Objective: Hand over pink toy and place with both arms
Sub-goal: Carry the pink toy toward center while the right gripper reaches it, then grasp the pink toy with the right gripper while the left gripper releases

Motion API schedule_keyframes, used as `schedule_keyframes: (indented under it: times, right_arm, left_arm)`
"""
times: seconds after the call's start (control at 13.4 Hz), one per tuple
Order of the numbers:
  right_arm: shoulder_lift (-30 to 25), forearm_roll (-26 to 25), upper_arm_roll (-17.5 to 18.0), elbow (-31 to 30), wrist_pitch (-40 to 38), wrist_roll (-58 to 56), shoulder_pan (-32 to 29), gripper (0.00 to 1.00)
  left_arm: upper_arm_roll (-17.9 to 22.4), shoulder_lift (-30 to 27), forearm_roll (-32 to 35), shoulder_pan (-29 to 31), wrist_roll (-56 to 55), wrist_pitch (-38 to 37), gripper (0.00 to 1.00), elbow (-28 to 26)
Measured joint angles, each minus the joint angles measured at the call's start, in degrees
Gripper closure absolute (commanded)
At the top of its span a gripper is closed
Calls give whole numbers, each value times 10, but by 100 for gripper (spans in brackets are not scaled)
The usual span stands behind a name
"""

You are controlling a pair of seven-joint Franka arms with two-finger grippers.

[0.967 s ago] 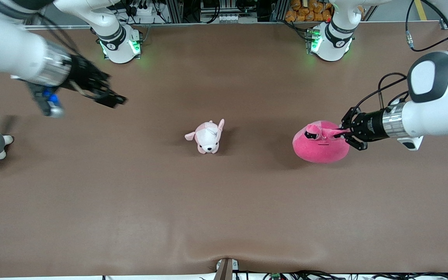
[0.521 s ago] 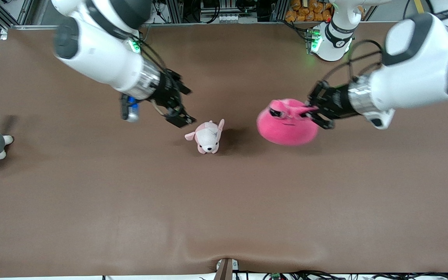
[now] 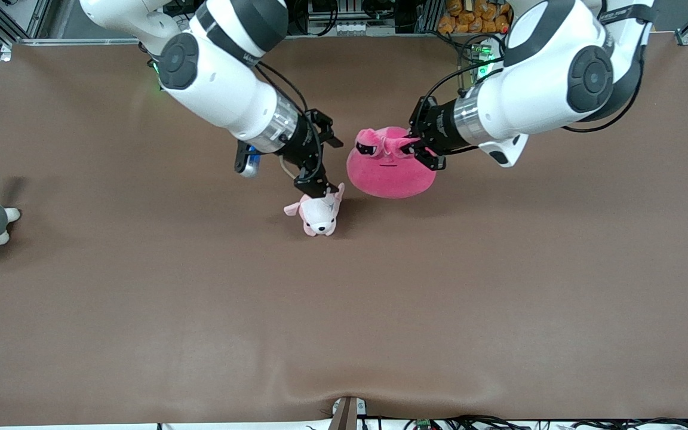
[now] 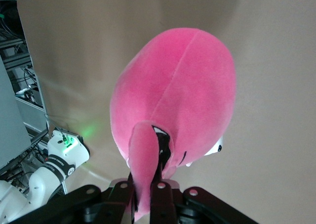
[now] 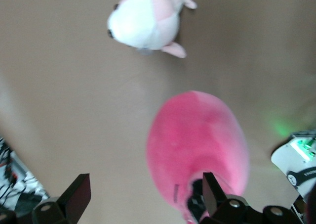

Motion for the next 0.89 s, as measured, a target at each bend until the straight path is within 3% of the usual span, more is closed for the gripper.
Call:
schedule_keyframes:
  times: [0.37,0.45,0.52,0.6,0.89]
  right_arm:
    - [13,27,0,0,-10,28,13,0]
    - [16,29,0,0,-13,29,17,28]
    - [19,30,0,-1,-17,29,22,78]
    - [20,30,0,-1,-19,29,27,100]
    - [20,28,-4,2,-19,20,30,100]
  left_arm:
    - [0,10,0,-17,-16,30,100,0]
    - [0,10,0,-17,-18,30,100,0]
    - [0,10,0,-17,-19,30,100,0]
    - [0,10,0,-17,-19,30,100,0]
    - [0,10,0,-17,-20,31,100,0]
